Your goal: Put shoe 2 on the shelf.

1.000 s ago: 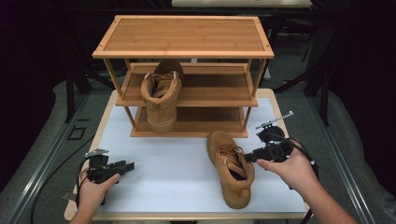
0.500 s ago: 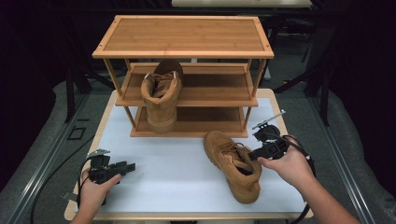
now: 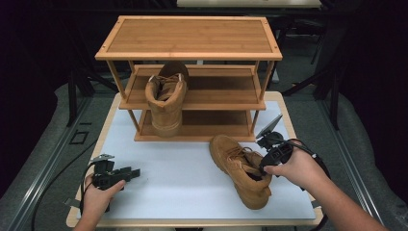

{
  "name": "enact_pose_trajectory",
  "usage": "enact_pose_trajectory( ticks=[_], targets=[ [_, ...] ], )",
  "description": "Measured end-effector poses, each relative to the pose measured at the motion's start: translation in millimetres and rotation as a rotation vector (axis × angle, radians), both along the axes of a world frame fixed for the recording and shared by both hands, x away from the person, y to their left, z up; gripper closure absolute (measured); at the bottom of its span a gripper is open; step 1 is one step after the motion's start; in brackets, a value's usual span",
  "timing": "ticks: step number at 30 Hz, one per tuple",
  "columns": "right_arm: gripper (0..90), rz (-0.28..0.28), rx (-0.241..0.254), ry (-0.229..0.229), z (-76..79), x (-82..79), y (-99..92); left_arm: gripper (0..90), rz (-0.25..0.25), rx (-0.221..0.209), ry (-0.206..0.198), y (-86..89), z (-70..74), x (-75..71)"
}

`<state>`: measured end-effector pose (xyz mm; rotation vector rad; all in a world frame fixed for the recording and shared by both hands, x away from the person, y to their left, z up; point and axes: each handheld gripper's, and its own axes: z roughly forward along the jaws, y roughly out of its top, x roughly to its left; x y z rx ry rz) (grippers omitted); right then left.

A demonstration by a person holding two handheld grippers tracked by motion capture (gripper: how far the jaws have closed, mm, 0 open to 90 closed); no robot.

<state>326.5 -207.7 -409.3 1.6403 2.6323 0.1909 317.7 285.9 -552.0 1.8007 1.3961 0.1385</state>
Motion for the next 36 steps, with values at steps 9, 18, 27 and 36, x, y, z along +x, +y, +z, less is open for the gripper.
enact_pose_trajectory(
  ticks=[9, 18, 27, 36],
  targets=[
    [69.3, -0.042, 0.014, 0.101, -11.5, 8.0, -0.3, 47.3, -0.004, 0.004, 0.003, -0.2, -0.9, 0.7],
    [73.9, -0.035, 0.034, 0.116, -11.2, 8.2, -0.2, 47.3, 0.000, 0.001, 0.003, 0.3, -0.7, 0.4],
    [76.1, -0.089, 0.199, 0.148, -15.4, 9.1, -16.6, 47.4, 0.000, 0.003, 0.004, 0.8, -1.2, 1.1],
    [77.4, -0.175, 0.338, 0.149, -20.3, 6.9, -32.9, 47.4, 0.002, -0.001, 0.003, 0.8, -0.9, 0.8]
  ],
)
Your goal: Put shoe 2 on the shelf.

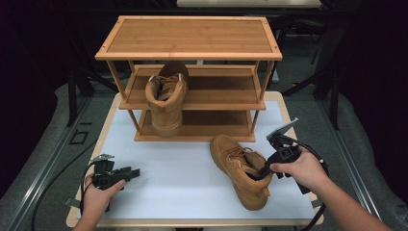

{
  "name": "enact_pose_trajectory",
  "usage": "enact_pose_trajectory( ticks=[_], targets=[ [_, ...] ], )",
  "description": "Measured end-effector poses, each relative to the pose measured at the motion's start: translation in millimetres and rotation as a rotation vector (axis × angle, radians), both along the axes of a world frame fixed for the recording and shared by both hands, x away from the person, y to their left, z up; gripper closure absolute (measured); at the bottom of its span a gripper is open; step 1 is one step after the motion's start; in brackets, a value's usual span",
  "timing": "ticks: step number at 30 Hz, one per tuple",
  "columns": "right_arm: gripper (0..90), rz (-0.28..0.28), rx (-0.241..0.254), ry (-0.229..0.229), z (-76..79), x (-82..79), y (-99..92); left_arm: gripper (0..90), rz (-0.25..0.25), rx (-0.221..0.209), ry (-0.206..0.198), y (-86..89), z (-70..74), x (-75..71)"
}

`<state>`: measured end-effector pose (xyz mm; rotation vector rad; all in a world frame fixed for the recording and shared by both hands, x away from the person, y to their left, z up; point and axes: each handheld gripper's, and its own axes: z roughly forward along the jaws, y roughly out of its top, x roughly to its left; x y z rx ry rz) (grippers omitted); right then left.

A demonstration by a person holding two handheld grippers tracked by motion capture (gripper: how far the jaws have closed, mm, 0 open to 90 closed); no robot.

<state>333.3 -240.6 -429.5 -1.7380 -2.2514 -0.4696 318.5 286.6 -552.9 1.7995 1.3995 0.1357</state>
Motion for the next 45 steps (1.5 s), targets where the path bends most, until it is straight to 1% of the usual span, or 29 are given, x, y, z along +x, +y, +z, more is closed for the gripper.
enact_pose_trajectory(
  ticks=[1, 2, 3, 6, 7, 8, 9, 10, 12, 13, 16, 17, 20, 22, 24, 26, 28, 29, 31, 33, 34, 35, 37, 38, 39, 40, 41, 42, 45],
  targets=[
    [77.4, 0.000, 0.000, 0.000, 0.0, 0.0, 0.0, 47.4, 0.000, 0.000, 0.000, 0.0, 0.0, 0.0],
    [77.8, -0.022, 0.047, 0.007, -1.1, -0.4, -2.7, 47.4, 0.001, 0.004, 0.000, 0.9, 0.0, 0.1],
    [77.9, -0.024, 0.034, 0.019, 0.4, -0.4, -3.4, 47.4, 0.001, 0.004, 0.000, 0.9, 0.0, 0.1],
    [78.4, -0.055, 0.093, 0.031, 1.7, -1.3, -5.3, 47.4, 0.004, -0.001, 0.001, 1.6, 0.3, 0.1],
    [78.5, -0.069, 0.117, 0.020, 1.9, -2.3, -5.2, 47.4, 0.005, -0.002, 0.000, 1.8, 0.4, 0.1],
    [78.6, -0.065, 0.118, 0.030, 3.9, -2.5, -5.7, 47.4, 0.007, -0.002, 0.000, 1.9, 0.3, 0.1],
    [78.6, -0.075, 0.142, 0.038, 5.4, -3.2, -6.1, 47.4, 0.007, -0.002, 0.000, 1.9, 0.3, 0.1],
    [78.7, -0.094, 0.173, 0.027, 6.4, -5.0, -5.9, 47.4, 0.005, -0.003, 0.000, 2.3, 0.3, 0.2],
    [78.7, -0.105, 0.187, 0.031, 8.9, -6.4, -5.4, 47.4, 0.004, -0.003, -0.001, 2.4, 0.3, 0.3],
    [78.7, -0.108, 0.224, 0.030, 13.2, -9.5, -5.2, 47.4, 0.004, -0.003, -0.001, 2.5, 0.4, 0.2],
    [78.7, -0.115, 0.246, 0.029, 18.6, -13.7, -4.6, 47.4, 0.008, -0.002, -0.002, 2.8, 0.8, 0.0],
    [78.7, -0.132, 0.268, 0.023, 24.7, -17.3, -5.7, 47.4, 0.009, -0.003, -0.002, 2.8, 0.9, -0.2],
    [78.7, -0.130, 0.311, 0.001, 36.9, -22.5, -10.2, 47.4, 0.010, -0.006, -0.002, 3.2, 1.2, -0.4],
    [78.7, -0.132, 0.336, -0.026, 44.4, -26.2, -13.3, 47.4, 0.012, -0.009, -0.002, 3.3, 1.3, -0.6],
    [78.7, -0.133, 0.360, -0.045, 47.7, -29.3, -15.9, 47.4, 0.015, -0.010, -0.004, 3.4, 1.7, -0.9],
    [78.7, -0.140, 0.368, -0.040, 50.0, -31.1, -16.4, 47.5, 0.016, -0.010, -0.004, 3.4, 1.8, -0.9],
    [78.7, -0.140, 0.372, -0.056, 51.5, -32.5, -15.2, 47.5, 0.014, -0.007, -0.007, 3.4, 2.4, -1.2],
    [78.7, -0.136, 0.375, -0.041, 53.3, -32.9, -14.8, 47.5, 0.014, -0.008, -0.006, 3.3, 2.3, -1.2],
    [78.6, -0.128, 0.372, -0.057, 54.1, -33.8, -14.1, 47.5, 0.016, -0.008, -0.007, 3.6, 2.3, -1.0],
    [78.6, -0.132, 0.383, -0.056, 57.0, -34.4, -14.1, 47.5, 0.016, -0.010, -0.006, 3.9, 2.2, -0.9],
    [78.6, -0.125, 0.387, -0.045, 59.9, -34.3, -14.8, 47.5, 0.012, -0.009, -0.003, 4.8, 2.1, -0.5],
    [78.6, -0.134, 0.399, -0.064, 61.3, -35.1, -13.9, 47.5, 0.012, -0.009, -0.003, 4.9, 2.0, -0.5],
    [78.7, -0.129, 0.405, -0.069, 63.2, -35.4, -14.1, 47.5, 0.014, -0.009, -0.005, 4.8, 1.9, -0.5],
    [78.6, -0.128, 0.427, -0.085, 73.3, -37.0, -13.1, 47.5, 0.013, -0.009, -0.004, 4.8, 2.3, -0.7],
    [78.6, -0.118, 0.430, -0.090, 75.6, -37.4, -13.2, 47.6, 0.013, -0.009, -0.004, 4.8, 2.3, -0.7],
    [78.6, -0.106, 0.432, -0.099, 83.2, -38.6, -13.0, 47.5, 0.015, -0.009, -0.006, 4.4, 2.4, -0.8],
    [78.6, -0.106, 0.432, -0.099, 83.2, -38.6, -13.0, 47.6, 0.015, -0.009, -0.006, 4.4, 2.4, -0.8],
    [78.6, -0.087, 0.446, -0.122, 95.3, -40.5, -13.5, 47.5, 0.016, -0.011, -0.006, 4.1, 2.2, -0.9],
    [78.5, -0.074, 0.470, -0.141, 112.8, -43.3, -14.5, 47.6, 0.019, -0.009, -0.006, 3.7, 2.1, -1.0]
  ],
)
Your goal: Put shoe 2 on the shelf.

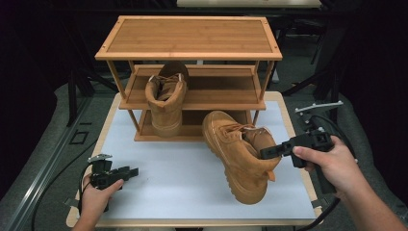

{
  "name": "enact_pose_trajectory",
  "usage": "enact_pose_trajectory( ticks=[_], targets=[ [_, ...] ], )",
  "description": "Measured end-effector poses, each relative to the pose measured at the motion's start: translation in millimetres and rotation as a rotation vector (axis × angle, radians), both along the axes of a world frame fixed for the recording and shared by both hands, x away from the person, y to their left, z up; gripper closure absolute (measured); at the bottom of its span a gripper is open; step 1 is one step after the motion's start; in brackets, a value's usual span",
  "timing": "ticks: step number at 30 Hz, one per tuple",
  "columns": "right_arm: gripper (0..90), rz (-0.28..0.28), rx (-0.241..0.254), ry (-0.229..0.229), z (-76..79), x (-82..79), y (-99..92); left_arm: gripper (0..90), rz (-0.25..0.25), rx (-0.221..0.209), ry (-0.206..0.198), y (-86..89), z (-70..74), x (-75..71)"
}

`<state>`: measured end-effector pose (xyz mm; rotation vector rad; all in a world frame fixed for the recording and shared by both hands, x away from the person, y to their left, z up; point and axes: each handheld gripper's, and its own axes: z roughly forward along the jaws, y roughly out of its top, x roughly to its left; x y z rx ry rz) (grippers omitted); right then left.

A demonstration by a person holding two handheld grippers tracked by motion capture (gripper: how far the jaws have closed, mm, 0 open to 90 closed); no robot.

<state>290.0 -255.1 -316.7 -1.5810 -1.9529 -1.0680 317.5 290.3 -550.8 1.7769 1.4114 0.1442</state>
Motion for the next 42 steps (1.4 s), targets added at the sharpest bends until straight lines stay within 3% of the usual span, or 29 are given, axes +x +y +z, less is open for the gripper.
enact_pose_trajectory(
  ticks=[4, 8, 14, 19, 20, 23, 25, 27, 30, 35, 42],
  targets=[
    [78.6, 0.014, 0.015, -0.031, 24.2, -3.1, -1.2, 47.5, -0.008, 0.000, 0.001, 0.2, 0.6, 0.2],
    [78.6, -0.003, 0.035, -0.073, 38.1, -1.6, -2.2, 47.6, -0.006, 0.002, 0.001, 0.4, 0.3, 0.2],
    [78.6, -0.038, 0.079, -0.110, 45.1, 10.8, -4.1, 47.6, -0.005, 0.001, 0.001, 0.2, 0.3, 0.5],
    [78.5, -0.092, 0.085, -0.130, 41.1, 41.7, 2.4, 47.7, -0.006, 0.001, 0.001, 0.3, 0.0, 0.8],
    [78.5, -0.092, 0.085, -0.130, 41.1, 41.7, 2.4, 47.7, -0.006, 0.001, 0.001, 0.3, 0.0, 0.8],
    [78.4, -0.134, 0.076, -0.132, 37.2, 65.9, 11.0, 47.7, -0.006, -0.001, 0.003, 1.4, -0.7, 1.3],
    [78.4, -0.144, 0.075, -0.137, 36.7, 71.3, 13.1, 47.7, -0.009, -0.001, 0.004, 2.2, -0.9, 1.5],
    [78.4, -0.189, 0.077, -0.145, 34.1, 88.5, 18.6, 47.7, -0.005, -0.003, 0.005, 2.6, -1.0, 1.5],
    [78.4, -0.199, 0.074, -0.147, 33.0, 95.4, 22.0, 47.7, -0.005, -0.003, 0.004, 3.0, -1.0, 1.6],
    [78.3, -0.270, 0.075, -0.148, 24.9, 118.0, 35.7, 47.7, -0.005, -0.006, 0.004, 2.8, -0.8, 1.6],
    [78.0, -0.315, 0.070, -0.163, 16.0, 127.8, 50.3, 47.7, -0.005, -0.009, 0.004, 3.4, -1.6, 2.1]
  ],
)
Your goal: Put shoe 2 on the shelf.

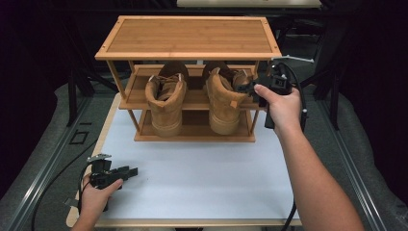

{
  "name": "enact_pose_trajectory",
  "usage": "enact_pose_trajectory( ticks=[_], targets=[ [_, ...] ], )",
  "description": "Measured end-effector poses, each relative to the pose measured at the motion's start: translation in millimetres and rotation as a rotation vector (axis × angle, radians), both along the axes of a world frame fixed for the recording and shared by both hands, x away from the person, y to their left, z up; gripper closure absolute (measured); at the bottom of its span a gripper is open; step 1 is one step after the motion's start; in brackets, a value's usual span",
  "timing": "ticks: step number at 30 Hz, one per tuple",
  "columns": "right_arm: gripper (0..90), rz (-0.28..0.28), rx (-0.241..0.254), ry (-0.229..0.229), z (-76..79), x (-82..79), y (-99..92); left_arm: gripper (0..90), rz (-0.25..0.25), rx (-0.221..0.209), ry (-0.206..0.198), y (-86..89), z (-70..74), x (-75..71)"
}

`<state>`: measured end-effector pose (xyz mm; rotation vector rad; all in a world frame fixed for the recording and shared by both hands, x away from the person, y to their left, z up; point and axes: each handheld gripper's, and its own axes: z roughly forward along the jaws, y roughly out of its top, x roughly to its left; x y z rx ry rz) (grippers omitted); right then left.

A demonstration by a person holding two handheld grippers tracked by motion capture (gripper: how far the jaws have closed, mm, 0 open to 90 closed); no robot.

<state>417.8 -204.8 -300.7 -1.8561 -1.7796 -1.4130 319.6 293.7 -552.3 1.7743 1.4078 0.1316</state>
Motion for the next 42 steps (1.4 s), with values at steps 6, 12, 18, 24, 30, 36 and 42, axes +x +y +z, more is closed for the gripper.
enact_pose_trajectory(
  ticks=[6, 12, 18, 24, 30, 36, 42],
  targets=[
    [77.3, -0.015, 0.002, 0.002, 0.2, -0.5, 11.2, 47.7, -0.004, 0.002, 0.001, -1.8, 0.0, 0.2],
    [76.6, -0.016, 0.035, -0.007, -3.6, -0.4, 15.0, 47.7, 0.000, 0.002, 0.001, -2.7, -0.6, 0.3],
    [63.5, 0.016, 0.058, -0.014, -10.2, -2.3, 12.2, 47.7, -0.004, 0.006, -0.002, -1.9, 0.9, -0.4],
    [56.0, -0.007, 0.043, -0.050, -7.7, -7.2, 12.9, 47.7, -0.006, 0.009, -0.002, -2.3, 1.0, -0.2],
    [54.9, -0.004, -0.029, -0.065, 0.9, -10.1, 14.3, 47.6, -0.004, 0.005, 0.001, -2.4, 0.5, 0.0],
    [55.9, -0.006, 0.003, -0.073, 10.0, -14.7, 6.3, 47.6, 0.000, 0.007, -0.002, -1.8, 0.3, -0.3],
    [55.9, 0.007, 0.006, -0.097, 18.5, -24.7, -4.7, 47.6, -0.001, 0.002, -0.008, -1.9, 3.9, 0.5]
  ],
)
